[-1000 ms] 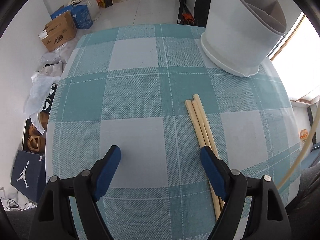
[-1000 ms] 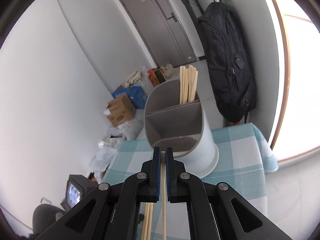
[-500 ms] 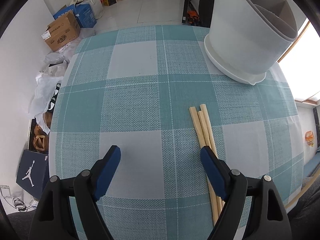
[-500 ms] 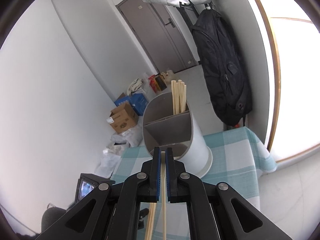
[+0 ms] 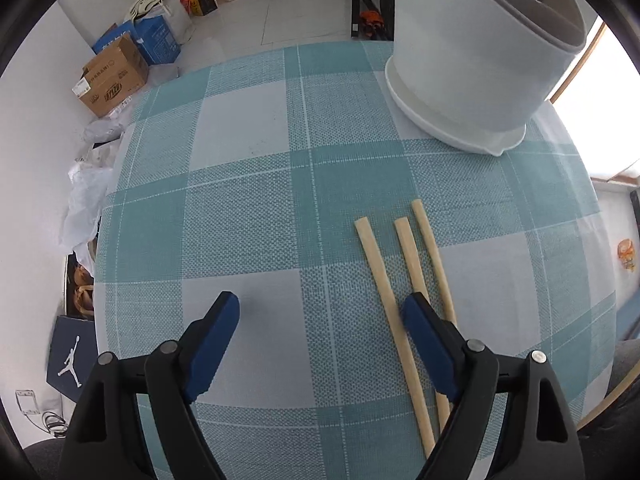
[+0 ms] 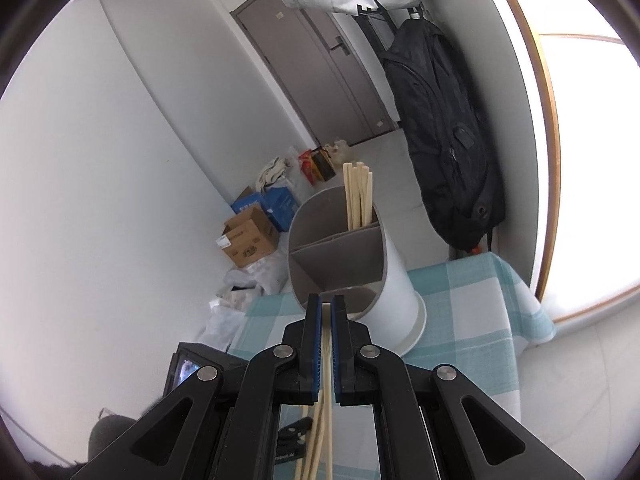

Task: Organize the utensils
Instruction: 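Grasp one chopstick with the left gripper while the right gripper holds its bundle, then carry the chopsticks in both grippers up over the utensil holder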

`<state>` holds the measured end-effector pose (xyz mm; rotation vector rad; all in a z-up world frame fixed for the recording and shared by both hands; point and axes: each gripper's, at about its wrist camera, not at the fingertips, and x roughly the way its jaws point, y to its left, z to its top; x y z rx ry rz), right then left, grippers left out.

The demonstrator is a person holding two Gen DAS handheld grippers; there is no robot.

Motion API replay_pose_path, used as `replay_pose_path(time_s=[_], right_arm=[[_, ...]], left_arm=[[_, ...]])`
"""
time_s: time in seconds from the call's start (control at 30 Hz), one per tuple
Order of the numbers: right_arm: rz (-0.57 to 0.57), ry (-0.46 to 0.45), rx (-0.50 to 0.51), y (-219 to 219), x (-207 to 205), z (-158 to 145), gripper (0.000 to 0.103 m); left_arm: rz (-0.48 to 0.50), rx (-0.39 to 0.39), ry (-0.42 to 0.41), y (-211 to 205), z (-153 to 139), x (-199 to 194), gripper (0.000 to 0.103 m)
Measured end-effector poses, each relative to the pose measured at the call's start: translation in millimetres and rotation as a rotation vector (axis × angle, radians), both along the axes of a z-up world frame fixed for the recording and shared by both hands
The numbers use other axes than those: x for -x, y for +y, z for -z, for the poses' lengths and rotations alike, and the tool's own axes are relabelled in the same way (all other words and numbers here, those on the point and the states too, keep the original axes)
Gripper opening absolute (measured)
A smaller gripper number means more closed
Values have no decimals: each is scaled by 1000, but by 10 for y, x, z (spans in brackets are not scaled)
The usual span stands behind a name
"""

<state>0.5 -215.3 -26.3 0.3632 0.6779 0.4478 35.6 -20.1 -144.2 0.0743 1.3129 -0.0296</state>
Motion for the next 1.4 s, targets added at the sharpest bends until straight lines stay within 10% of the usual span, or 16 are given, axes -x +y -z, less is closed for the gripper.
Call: replay_pose_path(time_s=[0.13, 0.57, 0.8, 1.4], right_arm=[[-3, 6, -6, -4, -1, 6, 4], [1, 19, -17, -38, -9, 14, 4], [6, 14, 16, 29, -7, 27, 4], [17, -160, 14, 169, 209, -280, 4]], left_arm=[[-7, 25, 20, 43, -2, -85, 80], [22, 90, -12, 55, -49, -261, 8], [-13, 119, -39, 62, -79, -222, 3], [-127, 426, -680, 420, -1464, 211, 3]])
